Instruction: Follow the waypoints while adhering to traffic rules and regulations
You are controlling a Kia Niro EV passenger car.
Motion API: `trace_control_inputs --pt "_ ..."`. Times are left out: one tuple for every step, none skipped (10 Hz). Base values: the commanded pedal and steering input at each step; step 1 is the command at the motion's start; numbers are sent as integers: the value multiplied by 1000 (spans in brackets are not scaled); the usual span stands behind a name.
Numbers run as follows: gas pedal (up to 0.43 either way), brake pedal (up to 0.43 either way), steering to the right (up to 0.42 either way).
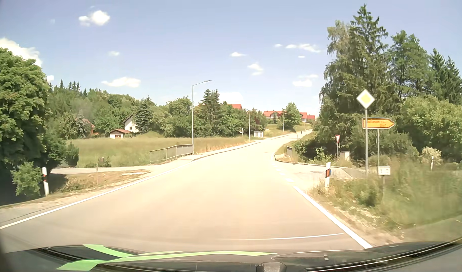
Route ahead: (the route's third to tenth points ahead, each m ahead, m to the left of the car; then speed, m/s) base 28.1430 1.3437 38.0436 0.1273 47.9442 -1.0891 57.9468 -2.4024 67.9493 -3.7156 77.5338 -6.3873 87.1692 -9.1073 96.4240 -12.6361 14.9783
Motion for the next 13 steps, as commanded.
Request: trace_control_inputs --pt "110 0 -4" --pt "130 0 -4" --pt "150 0 -4" --pt "169 0 -4" --pt "197 0 -2" --pt "197 0 4" --pt "197 0 7" --pt "209 0 8" --pt "220 0 8" --pt "220 0 9" --pt "220 0 13" --pt "220 0 17" --pt "220 0 21"
